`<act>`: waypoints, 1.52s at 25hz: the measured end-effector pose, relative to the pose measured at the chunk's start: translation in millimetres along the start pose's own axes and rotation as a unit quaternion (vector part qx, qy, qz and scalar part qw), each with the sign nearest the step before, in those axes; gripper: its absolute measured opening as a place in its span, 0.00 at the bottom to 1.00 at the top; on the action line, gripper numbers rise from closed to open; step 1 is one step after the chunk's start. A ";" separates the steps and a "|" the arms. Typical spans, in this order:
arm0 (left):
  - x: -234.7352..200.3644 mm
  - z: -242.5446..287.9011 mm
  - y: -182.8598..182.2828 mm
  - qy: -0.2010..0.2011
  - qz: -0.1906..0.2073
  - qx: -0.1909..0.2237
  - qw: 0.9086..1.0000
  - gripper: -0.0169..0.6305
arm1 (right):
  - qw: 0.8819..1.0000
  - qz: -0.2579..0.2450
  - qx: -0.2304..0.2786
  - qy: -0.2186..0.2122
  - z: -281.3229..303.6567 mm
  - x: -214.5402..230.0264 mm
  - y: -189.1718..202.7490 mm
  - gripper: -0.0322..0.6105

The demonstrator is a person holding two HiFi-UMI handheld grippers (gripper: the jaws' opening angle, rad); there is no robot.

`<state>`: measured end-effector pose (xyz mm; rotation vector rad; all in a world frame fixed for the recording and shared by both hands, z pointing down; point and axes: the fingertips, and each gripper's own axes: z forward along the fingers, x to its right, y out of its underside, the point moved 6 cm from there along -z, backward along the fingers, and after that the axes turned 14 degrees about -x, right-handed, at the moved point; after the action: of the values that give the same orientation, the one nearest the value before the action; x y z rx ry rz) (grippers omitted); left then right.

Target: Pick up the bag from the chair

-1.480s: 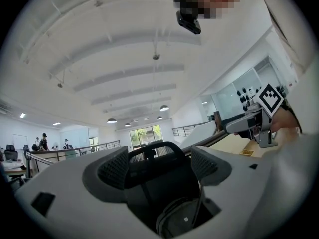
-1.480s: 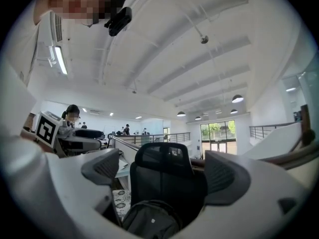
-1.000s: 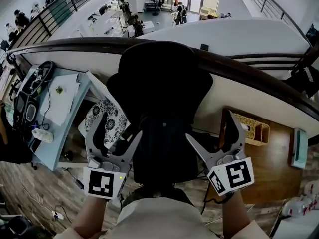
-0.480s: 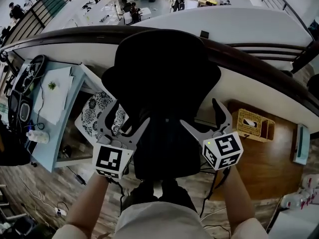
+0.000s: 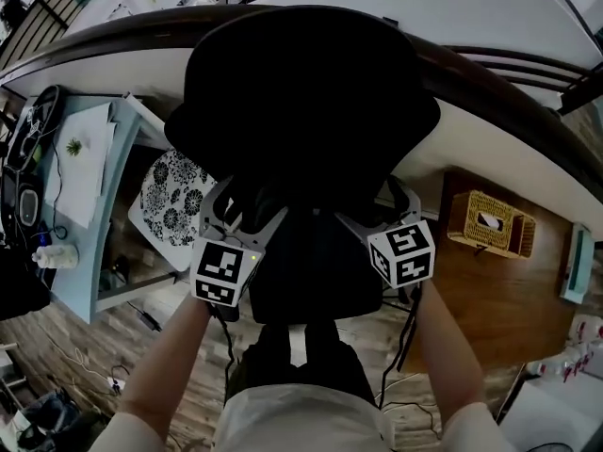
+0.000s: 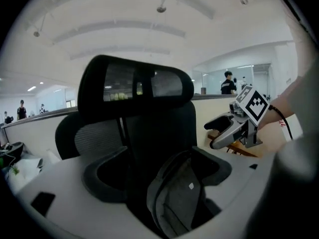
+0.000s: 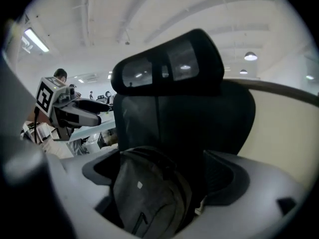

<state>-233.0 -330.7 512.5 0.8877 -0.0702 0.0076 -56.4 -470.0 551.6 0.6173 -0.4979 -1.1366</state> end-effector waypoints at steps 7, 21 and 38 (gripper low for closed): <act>-3.9 71.9 58.4 0.015 -0.010 -0.074 0.997 0.62 | 0.998 0.027 -0.061 -0.008 63.0 18.4 38.6 0.85; 3.3 140.2 121.6 0.010 -0.023 -0.176 0.984 0.57 | 0.991 0.024 -0.129 0.010 120.1 34.4 86.8 0.74; 30.1 70.2 102.8 0.026 -0.028 -0.107 0.994 0.18 | 0.992 0.115 -0.052 -0.007 46.8 -11.9 76.5 0.18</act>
<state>-210.7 -321.0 638.2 0.6742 0.0020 -0.0288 -39.4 -446.0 637.2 0.4495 -0.5052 -0.9419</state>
